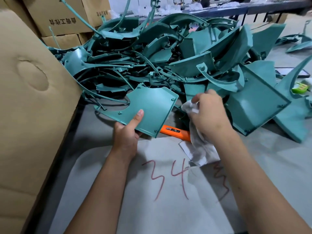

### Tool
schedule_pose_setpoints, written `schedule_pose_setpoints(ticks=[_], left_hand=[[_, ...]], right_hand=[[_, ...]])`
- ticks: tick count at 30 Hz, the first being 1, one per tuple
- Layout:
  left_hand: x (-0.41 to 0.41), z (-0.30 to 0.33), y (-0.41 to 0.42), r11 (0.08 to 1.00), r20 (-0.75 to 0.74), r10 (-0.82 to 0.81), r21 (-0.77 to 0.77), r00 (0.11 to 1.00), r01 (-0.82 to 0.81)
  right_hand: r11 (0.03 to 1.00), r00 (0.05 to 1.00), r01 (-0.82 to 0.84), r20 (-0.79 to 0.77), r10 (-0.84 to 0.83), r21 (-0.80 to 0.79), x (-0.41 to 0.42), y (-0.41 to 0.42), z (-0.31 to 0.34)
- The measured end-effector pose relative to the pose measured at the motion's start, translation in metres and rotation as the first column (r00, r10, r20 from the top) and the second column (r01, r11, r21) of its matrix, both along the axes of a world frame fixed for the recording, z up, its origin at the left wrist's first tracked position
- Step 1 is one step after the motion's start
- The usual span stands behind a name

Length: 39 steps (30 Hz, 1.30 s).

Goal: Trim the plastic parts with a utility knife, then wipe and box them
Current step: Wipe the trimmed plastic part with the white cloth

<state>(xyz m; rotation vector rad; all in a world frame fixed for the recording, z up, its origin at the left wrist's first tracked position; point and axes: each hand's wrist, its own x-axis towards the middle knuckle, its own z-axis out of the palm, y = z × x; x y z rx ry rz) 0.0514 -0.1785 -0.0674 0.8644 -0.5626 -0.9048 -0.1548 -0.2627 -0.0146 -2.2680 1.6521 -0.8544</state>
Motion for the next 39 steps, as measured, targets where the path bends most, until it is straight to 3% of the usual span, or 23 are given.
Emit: schedule_pose_setpoints(ticks=[3, 7, 9, 12, 14, 16, 19, 22, 24, 26, 28, 32, 37, 39], left_hand=[[0.004, 0.000, -0.002, 1.000, -0.112, -0.014, -0.029, 0.994, 0.011], [0.011, 0.005, -0.001, 0.998, -0.202, -0.052, -0.053, 0.978, 0.043], [0.011, 0.007, -0.002, 0.999, -0.214, -0.048, -0.021, 0.976, 0.045], [0.009, 0.006, -0.001, 0.998, -0.132, -0.048, 0.036, 0.990, 0.053], [0.008, 0.003, 0.003, 0.997, -0.070, -0.062, 0.045, 0.996, 0.065], [0.008, 0.002, 0.008, 0.998, -0.065, -0.055, 0.038, 0.996, 0.058], [0.008, 0.002, 0.013, 1.000, -0.122, -0.030, -0.004, 0.992, 0.030], [0.011, 0.002, 0.019, 0.999, -0.215, 0.002, -0.031, 0.977, -0.009], [0.012, 0.003, 0.022, 0.999, -0.258, 0.015, -0.039, 0.966, -0.026], [0.011, 0.005, 0.025, 0.999, -0.278, 0.025, -0.035, 0.960, -0.036], [0.009, 0.006, 0.026, 0.998, -0.268, 0.025, -0.041, 0.963, -0.037], [0.009, 0.003, 0.021, 0.993, -0.215, 0.093, -0.049, 0.972, -0.106], [0.008, 0.002, 0.011, 0.989, -0.175, 0.129, -0.045, 0.976, -0.139], [0.007, 0.001, 0.008, 0.984, -0.180, 0.156, -0.052, 0.971, -0.168]], right_hand=[[0.994, 0.986, -0.060, -0.150, 0.074, 0.094, 0.018, 0.002, -0.007], [0.995, 0.983, -0.090, 0.158, 0.094, -0.036, 0.024, 0.004, -0.011], [0.980, 0.963, -0.143, 0.208, 0.170, -0.138, 0.023, 0.008, -0.011], [0.978, 0.999, -0.020, -0.035, 0.013, -0.208, 0.013, 0.010, -0.012], [0.988, 0.968, 0.155, -0.195, -0.157, -0.026, 0.003, 0.014, -0.011], [0.975, 0.965, 0.187, -0.208, -0.160, 0.117, -0.005, 0.018, -0.012], [0.979, 0.979, 0.202, 0.031, -0.201, -0.016, -0.006, 0.026, -0.012], [0.945, 0.891, 0.275, 0.415, -0.182, -0.175, 0.001, 0.032, -0.001], [0.987, 0.783, 0.155, 0.616, -0.090, -0.053, 0.017, 0.028, 0.006], [0.987, 0.678, -0.076, 0.733, -0.051, 0.140, 0.042, 0.030, 0.006], [0.918, 0.548, -0.296, 0.834, -0.062, 0.263, 0.063, 0.038, -0.005], [0.680, 0.237, -0.661, 0.948, -0.215, 0.319, 0.075, 0.045, -0.030], [0.608, 0.189, -0.791, 0.973, 0.132, 0.071, 0.066, 0.043, -0.038], [0.556, 0.172, -0.830, 0.965, 0.197, 0.034, 0.065, 0.044, -0.036]])
